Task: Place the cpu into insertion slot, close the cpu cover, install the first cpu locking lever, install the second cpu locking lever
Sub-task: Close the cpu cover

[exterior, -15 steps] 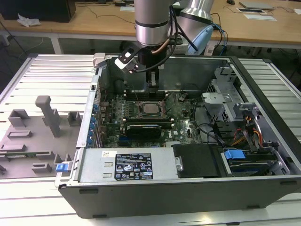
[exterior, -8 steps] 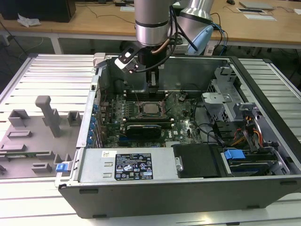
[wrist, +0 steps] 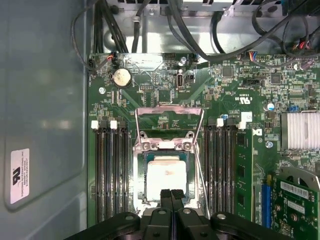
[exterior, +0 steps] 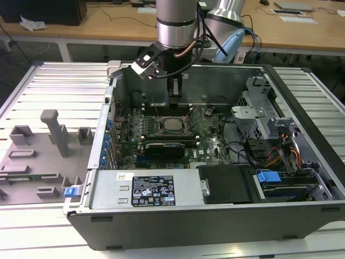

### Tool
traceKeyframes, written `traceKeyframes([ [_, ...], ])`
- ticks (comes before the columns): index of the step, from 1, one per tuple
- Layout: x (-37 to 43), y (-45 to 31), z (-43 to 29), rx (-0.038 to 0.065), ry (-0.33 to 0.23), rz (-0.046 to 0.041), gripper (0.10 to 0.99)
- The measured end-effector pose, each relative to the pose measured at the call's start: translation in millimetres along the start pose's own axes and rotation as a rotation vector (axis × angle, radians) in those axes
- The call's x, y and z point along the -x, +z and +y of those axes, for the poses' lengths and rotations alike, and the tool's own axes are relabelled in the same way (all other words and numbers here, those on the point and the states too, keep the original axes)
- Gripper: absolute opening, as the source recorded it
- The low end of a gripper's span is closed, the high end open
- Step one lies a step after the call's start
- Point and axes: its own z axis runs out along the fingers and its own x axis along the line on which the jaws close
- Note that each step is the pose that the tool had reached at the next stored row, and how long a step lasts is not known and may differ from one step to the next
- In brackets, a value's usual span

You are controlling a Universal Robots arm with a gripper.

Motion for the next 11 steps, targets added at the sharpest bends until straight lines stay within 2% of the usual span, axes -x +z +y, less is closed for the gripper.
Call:
traceKeyframes([
  [6,-0.2,0.9,18.8,0.000,0.000,0.0002,0.106],
  [9,-0.4,1.8,37.0,-0.001,0.000,0.0000,0.106],
  [11,-0.4,2.1,43.7,-0.001,0.000,0.0001,0.106],
])
